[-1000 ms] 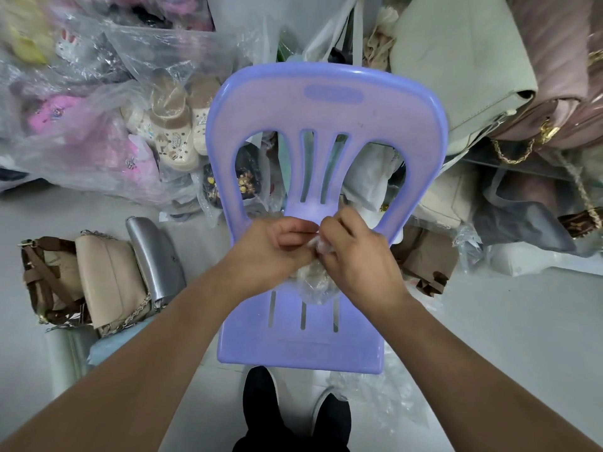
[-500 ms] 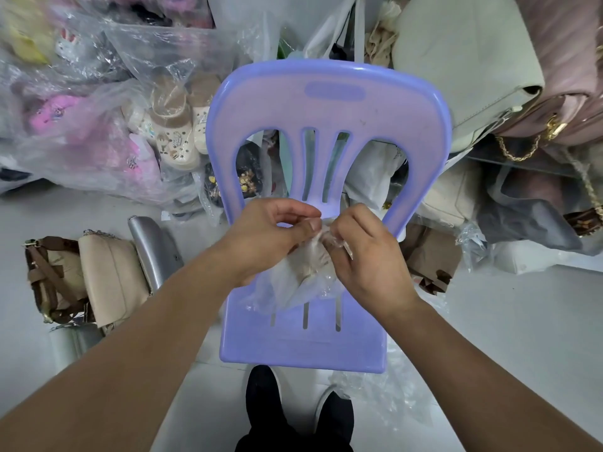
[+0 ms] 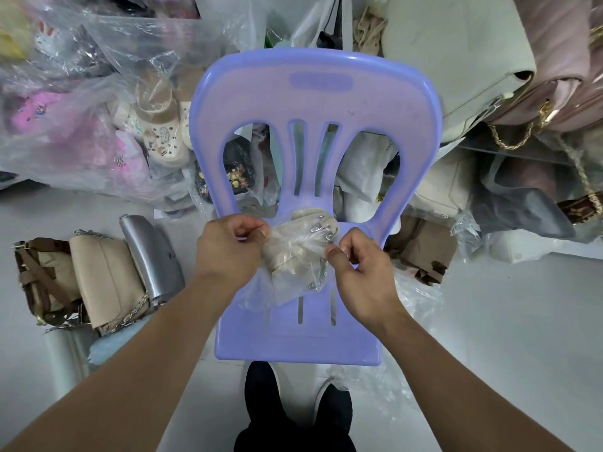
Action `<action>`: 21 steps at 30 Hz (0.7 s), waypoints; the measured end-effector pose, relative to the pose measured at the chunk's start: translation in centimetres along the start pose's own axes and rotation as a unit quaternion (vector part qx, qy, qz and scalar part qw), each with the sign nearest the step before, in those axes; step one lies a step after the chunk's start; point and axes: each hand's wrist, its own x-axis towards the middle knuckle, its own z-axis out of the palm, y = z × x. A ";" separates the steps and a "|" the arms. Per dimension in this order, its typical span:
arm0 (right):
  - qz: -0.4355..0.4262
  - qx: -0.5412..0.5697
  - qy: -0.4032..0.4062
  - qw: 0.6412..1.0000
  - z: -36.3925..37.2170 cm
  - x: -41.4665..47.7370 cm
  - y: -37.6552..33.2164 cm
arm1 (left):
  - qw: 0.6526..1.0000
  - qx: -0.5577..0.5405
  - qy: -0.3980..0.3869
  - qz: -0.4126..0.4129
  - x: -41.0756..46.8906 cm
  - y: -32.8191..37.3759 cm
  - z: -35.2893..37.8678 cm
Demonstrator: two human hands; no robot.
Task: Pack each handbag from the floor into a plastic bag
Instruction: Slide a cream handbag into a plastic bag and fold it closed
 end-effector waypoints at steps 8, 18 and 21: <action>0.167 0.068 -0.049 0.982 -0.2 1.3 -1.5 | 0.991 0.043 -0.087 -0.091 -0.8 1.8 0.9; 0.323 0.216 -0.024 0.921 -1.9 2.2 -2.1 | 0.967 0.137 -0.212 0.041 -3.5 1.4 3.6; 0.325 0.213 -0.028 0.921 -2.0 2.1 -1.7 | 0.947 0.233 -0.164 0.149 -3.8 0.2 4.5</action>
